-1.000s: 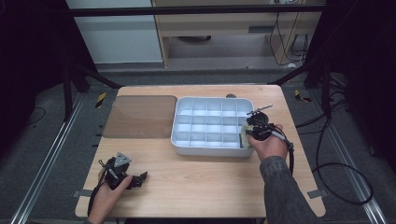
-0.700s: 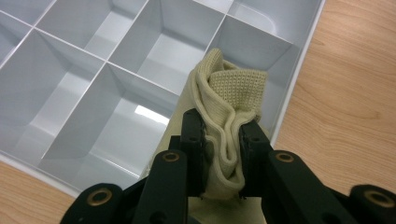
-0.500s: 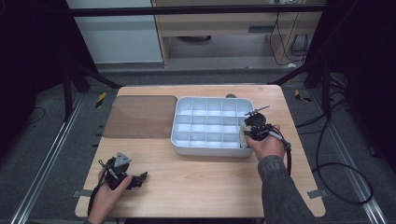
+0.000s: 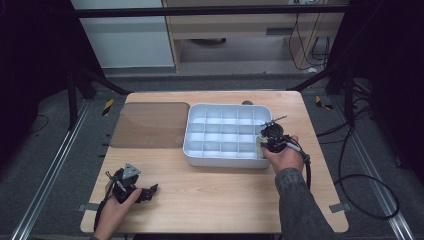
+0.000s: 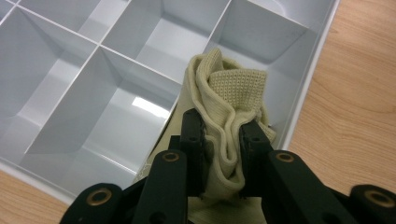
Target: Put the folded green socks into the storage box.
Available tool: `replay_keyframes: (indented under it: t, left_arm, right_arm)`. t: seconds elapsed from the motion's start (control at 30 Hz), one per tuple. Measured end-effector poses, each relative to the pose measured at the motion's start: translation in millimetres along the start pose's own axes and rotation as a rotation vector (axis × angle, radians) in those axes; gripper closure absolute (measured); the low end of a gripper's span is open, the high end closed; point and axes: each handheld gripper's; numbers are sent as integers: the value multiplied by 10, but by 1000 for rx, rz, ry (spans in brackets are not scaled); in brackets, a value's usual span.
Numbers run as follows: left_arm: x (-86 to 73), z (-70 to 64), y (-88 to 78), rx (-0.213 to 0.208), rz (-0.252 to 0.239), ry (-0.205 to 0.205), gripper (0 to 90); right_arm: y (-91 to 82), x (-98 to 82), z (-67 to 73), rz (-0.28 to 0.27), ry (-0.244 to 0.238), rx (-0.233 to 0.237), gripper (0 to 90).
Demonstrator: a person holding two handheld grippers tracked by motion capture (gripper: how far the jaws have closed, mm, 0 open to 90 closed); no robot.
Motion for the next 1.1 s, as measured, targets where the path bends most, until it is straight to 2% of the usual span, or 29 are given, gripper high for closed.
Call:
replay_keyframes:
  t: [0.4, 0.8, 1.1]
  left_arm:
    - [1, -1, 0, 0, 1, 0, 0]
    - [1, -5, -2, 2, 3, -2, 0]
    - [2, -4, -1, 0, 3, 0, 0]
  right_arm:
    - [75, -55, 31, 20, -24, -12, 760]
    - [114, -62, 43, 49, -19, -14, 757]
    - [38, -34, 22, 34, -3, 3, 679]
Point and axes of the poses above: each handheld gripper's, and its own axes: y roughly forward along the jaws, x roughly out of its top, z roughly to its left, and after that the axes turned 12 degrees about x, right-handed
